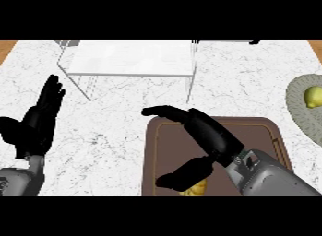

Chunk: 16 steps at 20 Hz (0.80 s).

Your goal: Pick the squash from the tray and place it in the tiered shelf

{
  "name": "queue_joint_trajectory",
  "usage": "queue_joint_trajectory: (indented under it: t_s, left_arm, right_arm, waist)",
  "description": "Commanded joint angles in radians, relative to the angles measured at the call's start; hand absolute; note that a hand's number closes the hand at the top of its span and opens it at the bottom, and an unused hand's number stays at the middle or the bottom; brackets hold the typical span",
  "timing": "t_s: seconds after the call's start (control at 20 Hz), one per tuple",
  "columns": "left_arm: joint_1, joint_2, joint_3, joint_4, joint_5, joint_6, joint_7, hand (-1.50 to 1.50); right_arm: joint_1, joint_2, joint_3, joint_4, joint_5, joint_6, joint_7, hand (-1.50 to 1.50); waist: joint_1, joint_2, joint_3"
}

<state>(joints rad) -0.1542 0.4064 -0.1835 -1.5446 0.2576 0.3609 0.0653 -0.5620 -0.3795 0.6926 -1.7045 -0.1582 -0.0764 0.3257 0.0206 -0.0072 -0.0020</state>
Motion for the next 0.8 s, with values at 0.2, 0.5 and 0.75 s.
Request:
queue_joint_trajectory:
  t_s: [0.2, 0.5, 0.75]
  left_arm:
    - [0.039, -0.025, -0.012, -0.05, -0.026, 0.039, 0.004, 0.0]
    - [0.075, -0.014, 0.002, -0.057, -0.012, 0.016, -0.005, 0.0]
    - [0.078, -0.029, -0.003, -0.068, -0.025, 0.027, -0.013, 0.0]
  right_arm:
    - [-0.225, -0.098, 0.159, -0.19, 0.004, 0.292, 0.354, -1.5]
    - [-0.44, -0.076, 0.293, -0.26, 0.09, 0.437, 0.64, -1.5]
    - [-0.531, 0.013, 0.444, -0.218, 0.136, 0.533, 0.827, -1.5]
  waist:
    - [-0.012, -0.008, -0.002]
    - [-0.009, -0.015, -0.004]
    - [-0.014, -0.008, -0.002]
